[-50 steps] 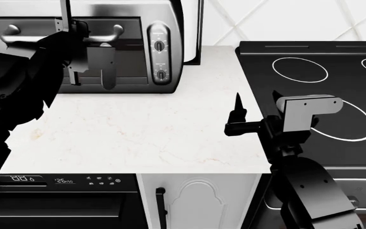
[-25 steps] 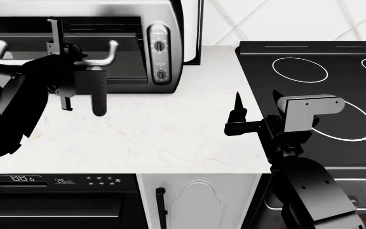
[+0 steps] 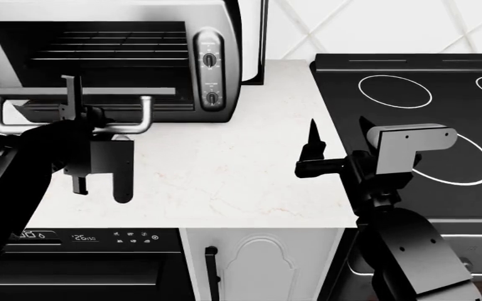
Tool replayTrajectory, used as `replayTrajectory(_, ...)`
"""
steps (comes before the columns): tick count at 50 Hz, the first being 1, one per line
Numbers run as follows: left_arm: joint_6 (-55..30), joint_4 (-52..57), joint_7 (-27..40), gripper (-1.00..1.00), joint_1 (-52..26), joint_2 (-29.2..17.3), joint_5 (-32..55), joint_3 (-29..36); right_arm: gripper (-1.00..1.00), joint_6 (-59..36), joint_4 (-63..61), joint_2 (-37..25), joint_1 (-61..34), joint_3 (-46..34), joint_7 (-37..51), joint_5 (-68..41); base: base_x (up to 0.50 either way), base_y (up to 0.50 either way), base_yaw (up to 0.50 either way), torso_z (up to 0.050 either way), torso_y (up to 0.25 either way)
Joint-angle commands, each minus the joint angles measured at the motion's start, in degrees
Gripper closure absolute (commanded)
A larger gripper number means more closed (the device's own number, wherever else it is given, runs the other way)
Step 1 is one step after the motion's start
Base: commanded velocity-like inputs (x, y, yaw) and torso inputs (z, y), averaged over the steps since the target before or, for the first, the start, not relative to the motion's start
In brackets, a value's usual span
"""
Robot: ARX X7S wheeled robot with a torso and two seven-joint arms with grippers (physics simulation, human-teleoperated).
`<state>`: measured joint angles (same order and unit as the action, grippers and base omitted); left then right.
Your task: Open the toaster oven door.
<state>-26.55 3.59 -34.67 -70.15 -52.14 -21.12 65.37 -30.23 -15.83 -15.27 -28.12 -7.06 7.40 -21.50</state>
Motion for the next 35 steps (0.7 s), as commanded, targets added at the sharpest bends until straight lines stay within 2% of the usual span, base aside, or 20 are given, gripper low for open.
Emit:
replayTrajectory(1,-2.73,7.42,0.84,1.00,2.48,-4.23,1.54,-0.63,-1.00,0.33,0.00,-0.10,0.12,-0.19,0.11,-0.33,0.00,0.00,0.00,0.000,0.000)
replayTrajectory(14,-3.71,9.33,3.01,1.00,7.10,-6.08,2.07,0.38,-1.00,0.36,0.24,-0.16,0.00,-0.52,0.27,-0.62,0.00,0.00,0.00,0.000,0.004)
replayTrajectory(27,-2.17,5.46,5.36,1.00,10.03,-4.09,2.83,1.67,-1.00,0.59,0.72,-0.56,-0.08,-0.57,0.53,-0.62,0.00,0.00,0.00,0.000,0.002)
replayTrajectory(35,-0.09,0.32,7.02,1.00,11.45,-1.13,3.15,2.86,-1.00,0.99,1.02,-0.91,0.42,-0.32,0.76,-0.67,0.00,0.00,0.00,0.000,0.000)
